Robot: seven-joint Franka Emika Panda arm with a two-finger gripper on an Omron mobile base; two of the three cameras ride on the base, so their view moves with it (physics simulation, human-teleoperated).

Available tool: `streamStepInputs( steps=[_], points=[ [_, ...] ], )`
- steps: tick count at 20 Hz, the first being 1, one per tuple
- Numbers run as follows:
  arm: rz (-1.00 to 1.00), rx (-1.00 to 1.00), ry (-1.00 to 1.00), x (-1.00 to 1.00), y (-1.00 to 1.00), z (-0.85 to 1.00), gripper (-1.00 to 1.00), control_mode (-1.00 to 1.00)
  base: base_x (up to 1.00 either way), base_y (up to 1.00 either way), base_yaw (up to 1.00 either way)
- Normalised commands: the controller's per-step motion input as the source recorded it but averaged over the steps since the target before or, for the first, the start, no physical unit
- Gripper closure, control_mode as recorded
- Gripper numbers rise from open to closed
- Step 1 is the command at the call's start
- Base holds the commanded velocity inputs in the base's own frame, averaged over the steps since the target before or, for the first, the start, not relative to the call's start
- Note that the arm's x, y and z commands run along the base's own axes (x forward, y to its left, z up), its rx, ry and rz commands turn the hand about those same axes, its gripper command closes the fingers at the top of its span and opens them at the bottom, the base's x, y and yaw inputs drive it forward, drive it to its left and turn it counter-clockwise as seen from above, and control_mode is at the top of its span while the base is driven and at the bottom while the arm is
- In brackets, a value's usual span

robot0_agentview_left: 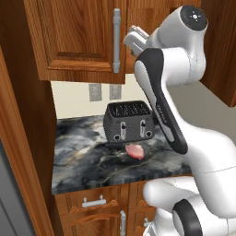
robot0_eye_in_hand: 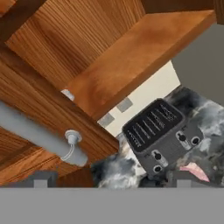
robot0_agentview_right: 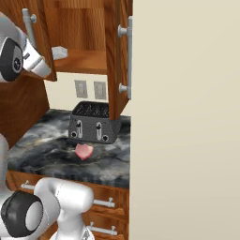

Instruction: Retrieve the tupperware from the cabinet, then place the raw meat into the tupperware to avoid contamination.

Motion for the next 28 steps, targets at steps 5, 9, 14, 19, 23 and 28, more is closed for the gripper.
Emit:
streamStepInputs(
  steps=[5,9,14,19,23,28],
  points=[
    [0.04,0.36,-0.07,0.34,-0.48,0.0,-1.0,-1.0,0.0,0.0,0.0],
    [0.03,0.27,-0.01,0.52,-0.28,0.0,-1.0,-1.0,0.0,0.0,0.0],
    [0.03,0.09,0.06,0.5,-0.1,0.0,-1.0,-1.0,0.0,0.0,0.0],
    [0.06,0.02,0.1,0.44,-0.17,0.0,-1.0,-1.0,0.0,0.0,0.0],
    [0.03,0.05,0.12,0.43,-0.06,0.0,-1.0,-1.0,0.0,0.0,0.0],
    [0.0,0.19,0.03,0.2,0.01,-0.01,-1.0,-1.0,0.0,0.0,0.0]
  ],
)
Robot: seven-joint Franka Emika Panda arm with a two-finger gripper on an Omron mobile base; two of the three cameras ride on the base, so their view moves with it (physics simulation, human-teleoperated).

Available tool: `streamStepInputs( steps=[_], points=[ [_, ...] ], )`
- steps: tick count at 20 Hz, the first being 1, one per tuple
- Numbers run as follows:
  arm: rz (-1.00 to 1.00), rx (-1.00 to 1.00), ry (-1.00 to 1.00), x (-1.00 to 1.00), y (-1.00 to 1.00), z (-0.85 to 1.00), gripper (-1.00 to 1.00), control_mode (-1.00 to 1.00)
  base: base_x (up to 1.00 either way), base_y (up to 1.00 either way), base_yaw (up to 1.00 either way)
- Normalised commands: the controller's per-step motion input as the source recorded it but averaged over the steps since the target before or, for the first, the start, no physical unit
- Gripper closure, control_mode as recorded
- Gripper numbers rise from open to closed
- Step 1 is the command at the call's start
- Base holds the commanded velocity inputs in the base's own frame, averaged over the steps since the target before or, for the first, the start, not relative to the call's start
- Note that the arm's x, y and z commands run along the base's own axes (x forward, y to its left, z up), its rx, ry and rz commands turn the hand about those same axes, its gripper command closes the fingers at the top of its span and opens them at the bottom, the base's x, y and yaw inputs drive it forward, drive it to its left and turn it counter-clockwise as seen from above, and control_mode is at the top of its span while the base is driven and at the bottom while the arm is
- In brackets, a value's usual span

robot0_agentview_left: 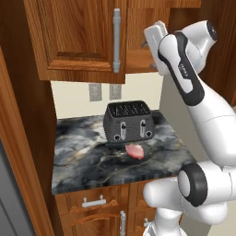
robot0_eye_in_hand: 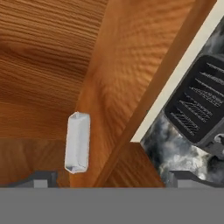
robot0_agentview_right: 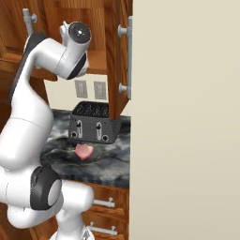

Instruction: Retrieve the tupperware from the cabinet, then place the raw meat into the tupperware to avoid contamination.

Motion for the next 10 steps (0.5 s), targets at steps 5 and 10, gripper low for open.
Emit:
streamStepInputs(
  steps=[5,10],
  points=[
    [0.0,0.2,-0.01,0.07,0.09,0.0,-1.0,-1.0,0.0,0.0,0.0],
    [0.01,0.13,0.03,0.04,0.3,-0.09,-1.0,-1.0,0.0,0.0,0.0]
  ],
)
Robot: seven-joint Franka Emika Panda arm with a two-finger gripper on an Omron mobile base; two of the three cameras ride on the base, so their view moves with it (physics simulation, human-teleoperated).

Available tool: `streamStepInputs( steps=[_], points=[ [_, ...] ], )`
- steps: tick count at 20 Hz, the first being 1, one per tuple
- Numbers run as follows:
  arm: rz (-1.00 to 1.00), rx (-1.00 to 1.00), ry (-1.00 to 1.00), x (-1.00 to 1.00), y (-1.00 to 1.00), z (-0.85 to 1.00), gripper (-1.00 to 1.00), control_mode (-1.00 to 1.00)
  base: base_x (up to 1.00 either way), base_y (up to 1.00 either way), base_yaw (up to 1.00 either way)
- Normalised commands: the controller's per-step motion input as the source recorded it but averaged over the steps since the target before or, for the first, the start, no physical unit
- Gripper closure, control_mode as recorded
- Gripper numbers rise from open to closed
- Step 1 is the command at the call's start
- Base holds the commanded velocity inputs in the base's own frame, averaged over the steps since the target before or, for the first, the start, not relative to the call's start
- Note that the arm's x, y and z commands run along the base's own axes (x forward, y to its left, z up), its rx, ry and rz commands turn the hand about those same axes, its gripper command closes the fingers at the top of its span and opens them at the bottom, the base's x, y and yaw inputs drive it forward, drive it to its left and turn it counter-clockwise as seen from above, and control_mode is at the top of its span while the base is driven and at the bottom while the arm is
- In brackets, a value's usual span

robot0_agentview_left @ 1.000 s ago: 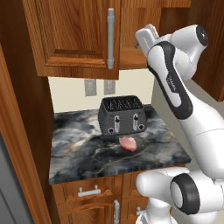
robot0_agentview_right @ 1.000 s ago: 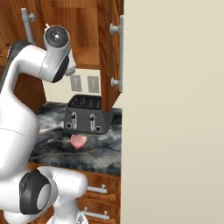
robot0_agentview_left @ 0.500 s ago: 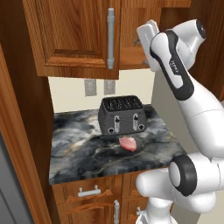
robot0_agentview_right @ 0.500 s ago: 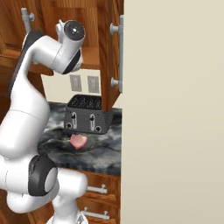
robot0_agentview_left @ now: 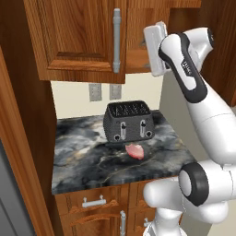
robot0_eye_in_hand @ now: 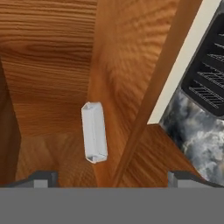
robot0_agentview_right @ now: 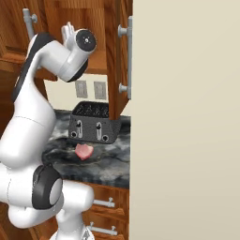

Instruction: Retrieve the tupperware from the cabinet, then place the raw meat into the tupperware to avoid contamination.

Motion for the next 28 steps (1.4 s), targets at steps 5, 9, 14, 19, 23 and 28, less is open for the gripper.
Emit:
streamStepInputs(
  steps=[5,9,14,19,23,28],
  points=[
    [0.0,0.04,0.07,0.08,0.16,-0.01,-1.0,-1.0,0.0,0.0,0.0],
    [0.03,0.1,0.0,0.0,0.18,0.05,-1.0,-1.0,0.0,0.0,0.0],
    [0.09,0.09,0.0,0.0,0.12,0.03,-1.0,-1.0,0.0,0.0,0.0],
    [0.1,0.0,0.04,0.12,0.22,0.0,-1.0,-1.0,0.0,0.0,0.0],
    [0.12,0.0,0.07,0.08,0.3,0.0,-1.0,-1.0,0.0,0.0,0.0],
    [0.12,0.01,0.02,-0.01,0.25,0.0,-1.0,-1.0,0.0,0.0,0.0]
  ],
)
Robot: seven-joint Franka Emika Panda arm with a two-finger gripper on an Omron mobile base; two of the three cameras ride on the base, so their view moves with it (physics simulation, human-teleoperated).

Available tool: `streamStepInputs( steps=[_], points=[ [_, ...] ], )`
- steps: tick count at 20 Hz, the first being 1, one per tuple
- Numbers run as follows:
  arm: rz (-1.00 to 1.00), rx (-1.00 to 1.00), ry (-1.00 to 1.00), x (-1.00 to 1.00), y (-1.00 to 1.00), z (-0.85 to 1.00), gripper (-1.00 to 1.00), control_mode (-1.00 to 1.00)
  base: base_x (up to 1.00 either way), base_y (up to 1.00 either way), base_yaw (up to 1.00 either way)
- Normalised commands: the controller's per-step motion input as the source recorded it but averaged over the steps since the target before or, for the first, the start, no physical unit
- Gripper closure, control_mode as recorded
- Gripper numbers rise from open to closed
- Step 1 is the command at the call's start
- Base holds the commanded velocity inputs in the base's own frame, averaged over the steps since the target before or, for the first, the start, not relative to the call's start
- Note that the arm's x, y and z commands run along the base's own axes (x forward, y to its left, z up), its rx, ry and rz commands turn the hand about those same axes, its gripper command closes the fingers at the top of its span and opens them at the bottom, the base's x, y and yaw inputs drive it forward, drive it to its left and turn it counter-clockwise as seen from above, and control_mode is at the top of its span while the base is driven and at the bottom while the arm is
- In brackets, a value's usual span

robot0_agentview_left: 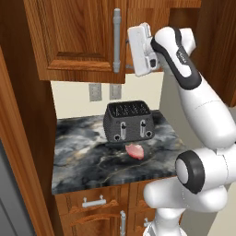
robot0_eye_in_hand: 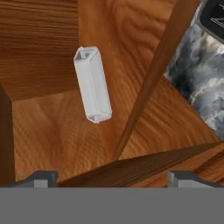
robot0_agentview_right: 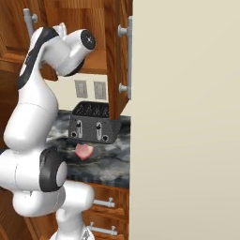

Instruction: Retrieve the tupperware from the cabinet, then place the raw meat into the tupperware to avoid contamination.

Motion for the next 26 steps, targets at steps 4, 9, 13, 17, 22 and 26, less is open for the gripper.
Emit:
streamStepInputs(
  steps=[4,9,13,17,22,26],
  points=[
    [0.13,0.1,0.02,-0.14,0.1,0.04,-1.0,-1.0,0.0,0.0,0.0],
    [0.17,0.12,0.05,-0.29,0.18,0.02,-1.0,-1.0,0.0,0.0,0.0],
    [0.22,0.08,0.1,-0.4,0.37,0.0,-1.0,-1.0,0.0,0.0,0.0],
    [0.21,0.03,0.13,-0.42,0.52,0.0,-1.0,-1.0,0.0,0.0,0.0],
    [0.17,0.0,0.14,-0.41,0.66,-0.01,-1.0,-1.0,0.0,0.0,0.0],
    [0.11,0.0,0.14,-0.43,0.78,-0.04,-1.0,-1.0,0.0,0.0,0.0]
  ],
)
